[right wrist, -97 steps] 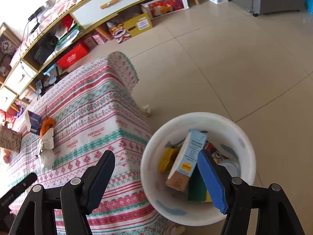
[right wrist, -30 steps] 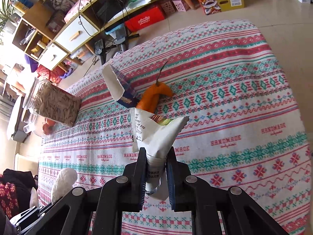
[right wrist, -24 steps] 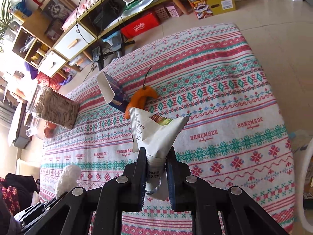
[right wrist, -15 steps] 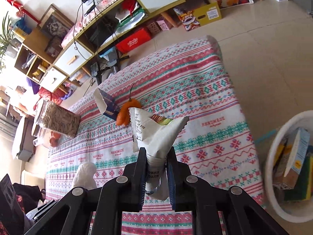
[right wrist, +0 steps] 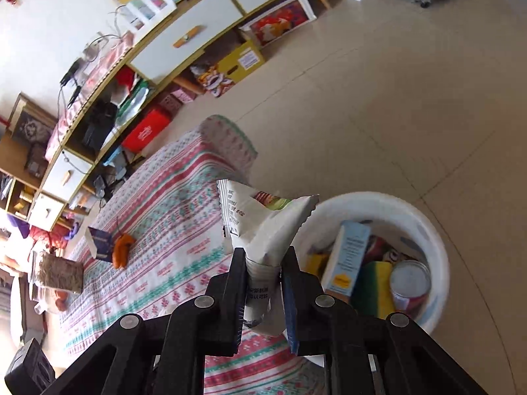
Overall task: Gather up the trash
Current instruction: 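Carry the tissue and paper packet over the white bin, then open both tools over the bin to drop the tissue and packet, then move the left tool to the table and grasp the empty white cardboard box, then grasp the orange pepper with the right tool while the left tool holds the box, then carry the white box and orange pepper over the white bin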
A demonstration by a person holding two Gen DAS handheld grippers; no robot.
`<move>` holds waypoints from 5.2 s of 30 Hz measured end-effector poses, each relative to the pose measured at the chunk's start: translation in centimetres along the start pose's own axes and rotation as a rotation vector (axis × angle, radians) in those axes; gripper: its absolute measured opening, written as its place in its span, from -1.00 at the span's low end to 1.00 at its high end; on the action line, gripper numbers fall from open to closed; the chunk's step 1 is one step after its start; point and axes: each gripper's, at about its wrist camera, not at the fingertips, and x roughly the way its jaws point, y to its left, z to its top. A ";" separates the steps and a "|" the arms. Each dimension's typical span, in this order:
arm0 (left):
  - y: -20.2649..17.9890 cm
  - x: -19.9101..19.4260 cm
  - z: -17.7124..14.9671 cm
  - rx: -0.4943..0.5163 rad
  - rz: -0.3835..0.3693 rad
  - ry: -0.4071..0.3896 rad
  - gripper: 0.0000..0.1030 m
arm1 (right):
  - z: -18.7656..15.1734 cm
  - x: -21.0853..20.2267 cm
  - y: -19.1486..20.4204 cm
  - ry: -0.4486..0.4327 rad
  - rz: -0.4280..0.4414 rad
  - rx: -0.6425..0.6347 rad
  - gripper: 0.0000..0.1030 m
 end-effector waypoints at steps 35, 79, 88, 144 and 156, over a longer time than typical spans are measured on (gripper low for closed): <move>-7.9 11.0 1.4 0.062 -0.103 0.126 -0.84 | 0.7 0.5 -5.3 0.058 -0.164 0.075 -0.50; 10.7 -0.6 1.8 -0.229 0.158 -0.025 -0.36 | 0.2 3.4 0.2 0.105 -0.211 -0.080 0.11; 23.3 -5.5 5.5 -0.564 0.261 -0.148 0.05 | -2.6 7.9 7.4 0.217 -0.129 -0.228 0.31; 19.9 -12.7 1.0 -0.250 0.280 -0.137 -0.62 | -4.8 7.6 20.2 0.112 0.137 -0.276 -0.71; 9.7 -8.4 0.2 -0.088 0.159 -0.115 -0.61 | -3.9 0.2 7.8 0.023 0.050 -0.183 -0.70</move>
